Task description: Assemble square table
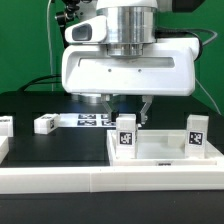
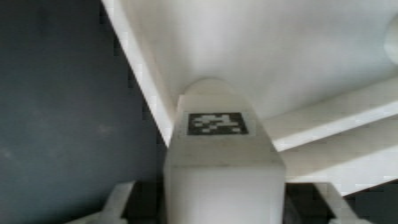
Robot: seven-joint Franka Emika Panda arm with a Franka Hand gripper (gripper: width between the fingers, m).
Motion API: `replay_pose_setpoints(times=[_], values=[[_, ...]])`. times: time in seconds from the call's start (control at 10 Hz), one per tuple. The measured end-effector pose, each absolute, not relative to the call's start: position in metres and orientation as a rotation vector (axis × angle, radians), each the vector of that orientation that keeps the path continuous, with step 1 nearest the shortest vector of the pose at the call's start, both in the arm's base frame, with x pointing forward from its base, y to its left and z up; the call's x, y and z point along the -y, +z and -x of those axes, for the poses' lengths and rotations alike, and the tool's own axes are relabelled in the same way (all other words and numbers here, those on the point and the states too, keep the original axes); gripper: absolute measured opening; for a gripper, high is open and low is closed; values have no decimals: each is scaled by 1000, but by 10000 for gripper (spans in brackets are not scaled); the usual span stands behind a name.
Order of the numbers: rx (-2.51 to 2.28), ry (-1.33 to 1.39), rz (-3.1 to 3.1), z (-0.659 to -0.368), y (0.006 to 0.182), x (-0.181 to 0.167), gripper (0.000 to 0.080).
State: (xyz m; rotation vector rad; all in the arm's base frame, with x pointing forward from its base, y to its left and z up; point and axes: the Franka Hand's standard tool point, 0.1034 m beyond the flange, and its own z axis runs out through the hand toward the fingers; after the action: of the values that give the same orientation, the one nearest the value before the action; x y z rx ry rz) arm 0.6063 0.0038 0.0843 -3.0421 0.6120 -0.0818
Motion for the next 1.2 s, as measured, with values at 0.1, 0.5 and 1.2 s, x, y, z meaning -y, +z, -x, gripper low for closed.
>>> replay_pose_setpoints(times=[0.1,0.5,1.2], values=[[-758,-80,3007,-606,84,-3,288],[-1297,-109,2809,-606,84,-7,288],[-2101,-60,2206,-606,84,-8,290]])
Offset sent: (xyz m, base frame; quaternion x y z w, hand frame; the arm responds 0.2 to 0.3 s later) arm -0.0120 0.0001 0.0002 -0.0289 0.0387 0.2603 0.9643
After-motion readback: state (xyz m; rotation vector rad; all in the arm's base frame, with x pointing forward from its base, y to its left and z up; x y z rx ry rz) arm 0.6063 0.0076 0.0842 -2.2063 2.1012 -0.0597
